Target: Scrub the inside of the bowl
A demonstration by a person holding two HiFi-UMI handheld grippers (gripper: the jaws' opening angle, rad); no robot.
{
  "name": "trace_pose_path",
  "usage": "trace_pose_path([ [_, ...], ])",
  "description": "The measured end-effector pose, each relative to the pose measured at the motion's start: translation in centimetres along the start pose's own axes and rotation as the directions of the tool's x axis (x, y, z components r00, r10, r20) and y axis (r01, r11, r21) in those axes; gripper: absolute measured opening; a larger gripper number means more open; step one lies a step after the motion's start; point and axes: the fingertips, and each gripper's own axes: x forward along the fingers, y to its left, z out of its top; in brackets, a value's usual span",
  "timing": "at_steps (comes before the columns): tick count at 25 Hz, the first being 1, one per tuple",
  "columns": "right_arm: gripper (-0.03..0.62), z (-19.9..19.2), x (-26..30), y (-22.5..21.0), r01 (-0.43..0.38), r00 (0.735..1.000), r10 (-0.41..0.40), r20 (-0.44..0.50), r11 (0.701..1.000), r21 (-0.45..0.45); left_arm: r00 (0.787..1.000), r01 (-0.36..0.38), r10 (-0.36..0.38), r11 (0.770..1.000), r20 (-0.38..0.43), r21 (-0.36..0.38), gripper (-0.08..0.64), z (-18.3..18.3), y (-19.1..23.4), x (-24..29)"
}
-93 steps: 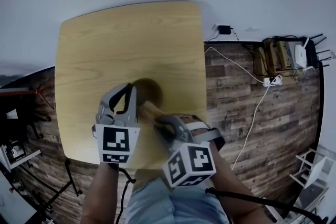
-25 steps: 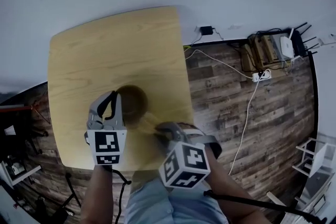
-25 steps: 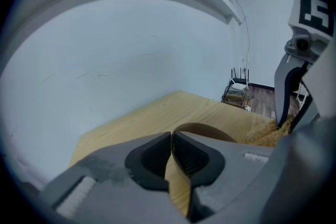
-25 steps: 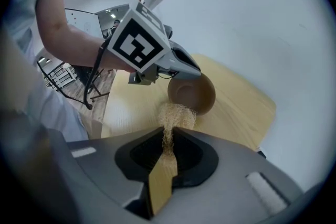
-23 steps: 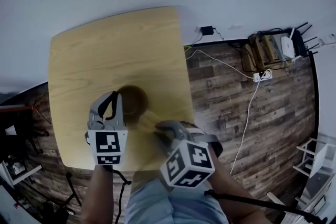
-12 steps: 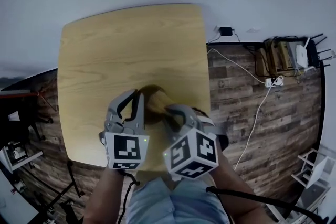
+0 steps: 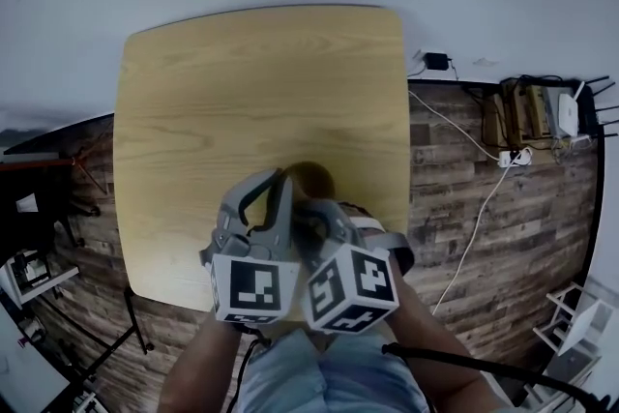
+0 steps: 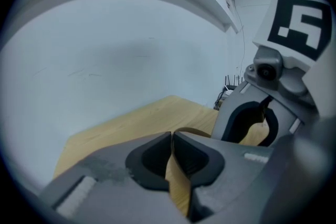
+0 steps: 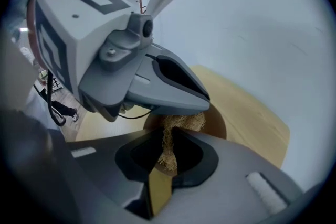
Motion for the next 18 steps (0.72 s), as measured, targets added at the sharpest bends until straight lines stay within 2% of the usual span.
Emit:
trace_pose_path([
  [5, 0.052, -0.1, -0.4, 1.2, -0.056, 0.998, 0.056, -0.014, 0.998, -0.028, 1.0, 0.015, -0.015, 0.999, -0.011, 0.046, 0.043, -0.4, 0.8, 0.5],
  [13, 0.052, -0.8, -2.2, 2.8, -0.055, 0.998, 0.054, -0.024, 0.998, -0.04, 1.0, 0.011, -0.011, 1.0, -0.018, -0.003, 0.046, -1.5, 0.6, 0.0],
  [18, 0.052, -1.6, -3.8, 3.4, -0.04, 0.999, 0.039, -0.023, 0.998, -0.038, 1.0, -0.004, 0.004, 1.0, -0.017, -0.007, 0.046, -1.4, 0.2, 0.0],
])
